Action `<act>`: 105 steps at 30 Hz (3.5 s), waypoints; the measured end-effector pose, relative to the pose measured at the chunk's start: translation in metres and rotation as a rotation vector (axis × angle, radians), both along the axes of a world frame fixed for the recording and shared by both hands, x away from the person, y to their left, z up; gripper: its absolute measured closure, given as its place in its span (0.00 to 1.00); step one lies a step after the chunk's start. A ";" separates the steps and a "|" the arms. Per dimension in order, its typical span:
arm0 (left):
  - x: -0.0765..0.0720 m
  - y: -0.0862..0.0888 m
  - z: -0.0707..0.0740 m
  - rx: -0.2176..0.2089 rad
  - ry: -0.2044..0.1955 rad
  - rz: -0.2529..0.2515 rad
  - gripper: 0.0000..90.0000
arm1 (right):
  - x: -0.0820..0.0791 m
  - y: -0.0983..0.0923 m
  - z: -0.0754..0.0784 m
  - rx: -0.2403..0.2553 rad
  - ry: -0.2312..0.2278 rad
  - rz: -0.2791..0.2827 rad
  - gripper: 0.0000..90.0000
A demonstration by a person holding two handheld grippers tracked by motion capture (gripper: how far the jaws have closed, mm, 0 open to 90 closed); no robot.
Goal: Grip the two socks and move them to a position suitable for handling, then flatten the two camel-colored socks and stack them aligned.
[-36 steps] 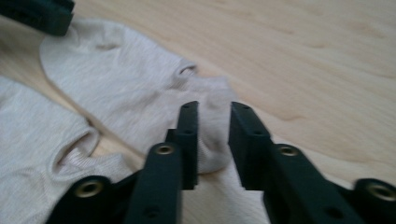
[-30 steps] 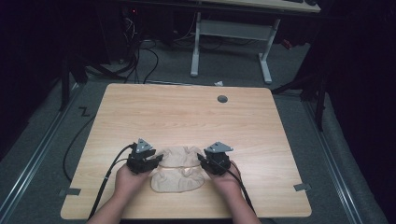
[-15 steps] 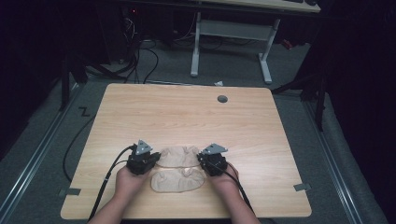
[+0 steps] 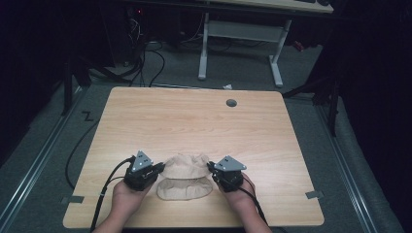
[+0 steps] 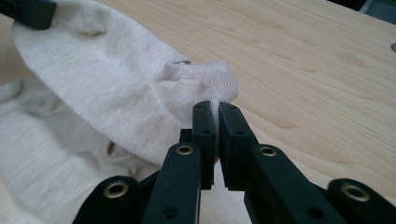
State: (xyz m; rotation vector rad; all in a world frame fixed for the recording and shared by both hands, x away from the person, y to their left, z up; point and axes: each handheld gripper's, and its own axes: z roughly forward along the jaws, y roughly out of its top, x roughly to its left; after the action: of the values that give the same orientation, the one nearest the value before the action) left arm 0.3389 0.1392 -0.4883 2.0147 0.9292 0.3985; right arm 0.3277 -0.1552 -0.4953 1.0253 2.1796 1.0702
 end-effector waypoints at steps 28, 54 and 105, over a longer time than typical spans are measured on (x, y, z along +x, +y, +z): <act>-0.039 0.001 -0.022 0.129 0.080 -0.041 0.93 | -0.035 0.002 -0.025 -0.064 0.117 0.082 0.94; -0.034 -0.001 -0.024 0.117 0.072 -0.036 0.67 | -0.031 -0.002 -0.026 -0.031 0.108 0.048 0.69; 0.031 0.090 -0.027 0.081 0.068 0.216 0.54 | 0.001 -0.128 -0.026 0.110 0.051 -0.364 0.65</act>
State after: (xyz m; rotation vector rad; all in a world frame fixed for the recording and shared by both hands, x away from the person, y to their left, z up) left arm 0.3697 0.2290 -0.5154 2.0171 1.1962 0.4951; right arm 0.3290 -0.2828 -0.5211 1.4465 1.8875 1.0075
